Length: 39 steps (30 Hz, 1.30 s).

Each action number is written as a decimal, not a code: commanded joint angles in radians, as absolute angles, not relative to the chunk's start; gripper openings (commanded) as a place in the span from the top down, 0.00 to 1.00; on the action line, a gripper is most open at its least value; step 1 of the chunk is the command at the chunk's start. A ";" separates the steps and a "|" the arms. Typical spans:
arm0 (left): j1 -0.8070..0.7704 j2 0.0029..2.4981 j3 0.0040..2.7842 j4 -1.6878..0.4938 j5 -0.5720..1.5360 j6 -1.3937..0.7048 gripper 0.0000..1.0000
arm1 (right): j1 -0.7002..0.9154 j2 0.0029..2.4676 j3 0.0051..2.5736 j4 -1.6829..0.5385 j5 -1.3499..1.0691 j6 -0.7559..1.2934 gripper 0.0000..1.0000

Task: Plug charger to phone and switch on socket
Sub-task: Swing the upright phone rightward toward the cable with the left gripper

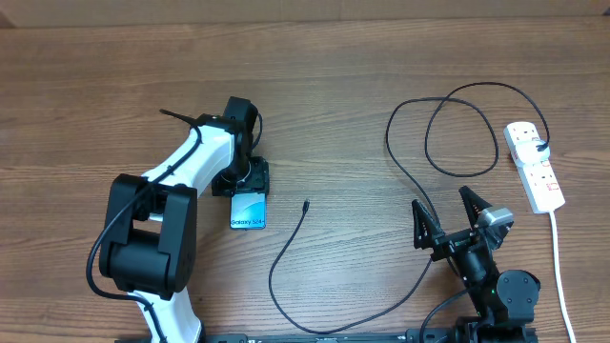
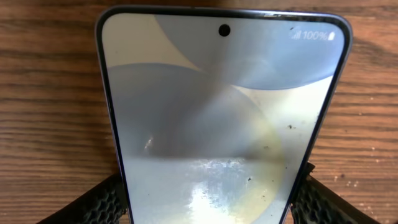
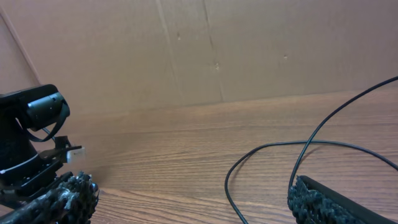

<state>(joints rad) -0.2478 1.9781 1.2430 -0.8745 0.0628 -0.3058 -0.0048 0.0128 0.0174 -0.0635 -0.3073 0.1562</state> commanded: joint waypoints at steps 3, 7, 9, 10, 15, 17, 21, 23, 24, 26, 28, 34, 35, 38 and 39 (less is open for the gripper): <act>-0.255 2.138 1.127 -0.840 0.450 -0.223 0.33 | 0.001 0.004 0.008 -0.058 -0.308 0.156 0.00; -0.255 2.138 1.127 -0.799 0.624 -0.202 0.32 | 0.001 0.004 0.008 -0.058 -0.308 0.156 0.00; -0.255 2.138 1.127 -0.756 0.704 -0.202 0.33 | 0.001 0.004 0.008 -0.058 -0.308 0.156 0.00; -0.255 2.138 1.127 -0.728 0.734 -0.202 0.33 | 0.001 0.004 0.008 -0.058 -0.308 0.156 0.00; -0.257 2.138 1.127 -0.629 0.763 -0.234 0.33 | 0.001 0.004 0.008 -0.058 -0.308 0.156 0.00; -0.258 2.138 1.127 -0.611 0.759 -0.233 0.33 | 0.001 0.004 0.008 -0.058 -0.308 0.156 0.00; -0.258 2.138 1.126 -0.604 0.752 -0.232 0.32 | 0.001 0.004 0.008 -0.058 -0.308 0.156 0.00; -0.258 2.138 1.126 -0.604 0.752 -0.232 0.33 | 0.001 0.004 0.008 -0.058 -0.308 0.156 0.00; -0.258 2.138 1.126 -0.604 0.751 -0.232 0.33 | 0.001 0.004 0.008 -0.058 -0.308 0.156 0.00; -0.258 2.138 1.126 -0.603 0.749 -0.232 0.33 | 0.001 0.004 0.008 -0.058 -0.308 0.156 0.00; -0.260 2.138 1.126 -0.599 0.748 -0.231 0.32 | 0.001 0.004 0.008 -0.058 -0.308 0.156 0.00; -0.271 2.138 1.126 -0.589 0.748 -0.224 0.32 | 0.001 0.004 0.008 -0.058 -0.308 0.156 0.00; -0.272 2.138 1.126 -0.588 0.748 -0.224 0.32 | 0.001 0.004 0.008 -0.058 -0.308 0.156 0.00; -0.272 2.138 1.126 -0.588 0.748 -0.224 0.32 | 0.001 0.004 0.008 -0.058 -0.308 0.156 0.00; -0.272 2.138 1.126 -0.588 0.748 -0.224 0.32 | 0.001 0.004 0.008 -0.058 -0.308 0.156 0.00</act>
